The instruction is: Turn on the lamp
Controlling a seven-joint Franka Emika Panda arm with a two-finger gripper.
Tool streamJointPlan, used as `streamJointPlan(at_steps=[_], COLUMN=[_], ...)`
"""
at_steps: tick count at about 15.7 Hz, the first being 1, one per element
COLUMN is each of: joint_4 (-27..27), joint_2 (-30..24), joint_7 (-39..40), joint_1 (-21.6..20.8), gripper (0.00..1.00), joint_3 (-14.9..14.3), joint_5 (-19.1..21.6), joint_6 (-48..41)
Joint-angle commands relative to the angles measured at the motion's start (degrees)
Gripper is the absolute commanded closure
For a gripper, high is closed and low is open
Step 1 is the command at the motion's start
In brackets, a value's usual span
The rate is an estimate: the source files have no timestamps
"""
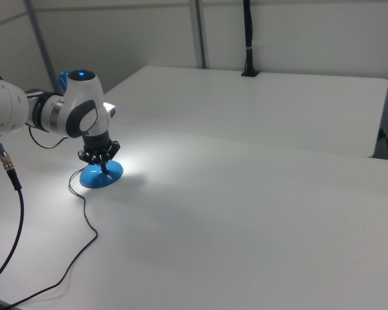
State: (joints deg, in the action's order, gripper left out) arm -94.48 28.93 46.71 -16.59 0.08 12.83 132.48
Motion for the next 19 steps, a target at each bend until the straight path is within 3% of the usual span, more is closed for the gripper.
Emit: streamJointPlan(at_steps=[1, 10, 14, 19], joint_4=[0.4, 0.2, -1.7, -1.6], joint_2=[1.8, 1.2, -4.9, -11.8], joint_7=[-1.2, -1.4, -1.9, -1.9], joint_1=[-1.1, -1.3, 0.4, 3.6], gripper=[1.0, 1.0, 1.0, 1.0], joint_3=[-0.3, -0.3, -0.3, -1.1], joint_5=[1.0, 1.1, 2.7, 2.7], joint_6=[2.9, 3.0, 0.9, -11.3])
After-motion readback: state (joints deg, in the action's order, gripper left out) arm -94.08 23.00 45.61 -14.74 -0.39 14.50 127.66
